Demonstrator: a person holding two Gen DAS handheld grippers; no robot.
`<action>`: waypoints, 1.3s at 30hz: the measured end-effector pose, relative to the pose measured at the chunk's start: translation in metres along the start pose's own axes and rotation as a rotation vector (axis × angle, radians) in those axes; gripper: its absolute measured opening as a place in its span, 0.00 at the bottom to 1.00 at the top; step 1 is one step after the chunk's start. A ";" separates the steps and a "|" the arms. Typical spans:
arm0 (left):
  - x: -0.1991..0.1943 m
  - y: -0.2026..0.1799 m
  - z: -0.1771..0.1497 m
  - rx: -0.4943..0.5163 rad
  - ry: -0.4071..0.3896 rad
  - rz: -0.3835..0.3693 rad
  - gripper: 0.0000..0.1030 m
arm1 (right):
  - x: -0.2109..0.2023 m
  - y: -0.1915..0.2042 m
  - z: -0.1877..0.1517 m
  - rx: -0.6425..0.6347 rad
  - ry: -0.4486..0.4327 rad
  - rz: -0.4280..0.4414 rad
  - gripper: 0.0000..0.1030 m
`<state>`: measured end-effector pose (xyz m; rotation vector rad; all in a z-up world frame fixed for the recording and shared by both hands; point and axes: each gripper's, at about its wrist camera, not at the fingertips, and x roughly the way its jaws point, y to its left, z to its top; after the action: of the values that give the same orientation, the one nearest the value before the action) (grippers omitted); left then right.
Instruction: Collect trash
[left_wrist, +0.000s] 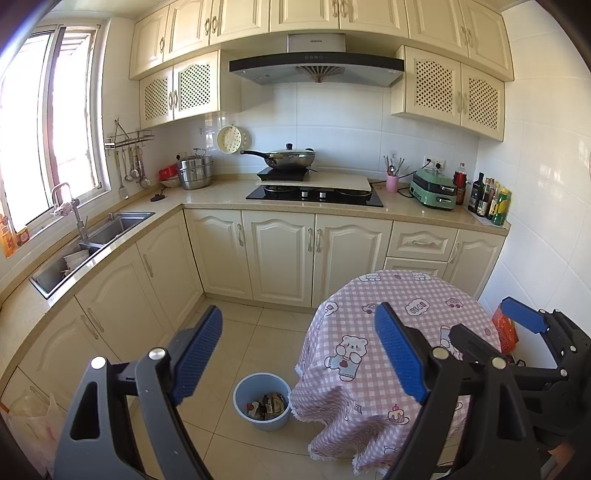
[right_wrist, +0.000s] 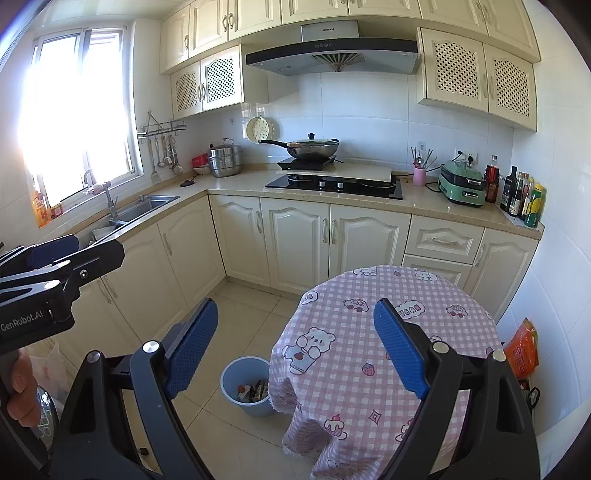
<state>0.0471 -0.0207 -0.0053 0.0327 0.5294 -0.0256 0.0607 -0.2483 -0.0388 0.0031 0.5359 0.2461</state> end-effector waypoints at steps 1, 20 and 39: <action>0.000 0.000 0.000 0.001 0.000 -0.001 0.80 | 0.000 0.000 0.000 0.000 -0.001 0.000 0.81; 0.000 -0.001 -0.003 -0.001 0.001 0.000 0.80 | 0.003 -0.002 0.000 0.009 0.008 0.003 0.81; 0.008 -0.003 -0.001 0.007 0.016 0.005 0.80 | 0.010 -0.009 -0.001 0.019 0.021 0.009 0.81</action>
<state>0.0536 -0.0234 -0.0108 0.0409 0.5449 -0.0219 0.0712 -0.2544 -0.0452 0.0212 0.5590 0.2504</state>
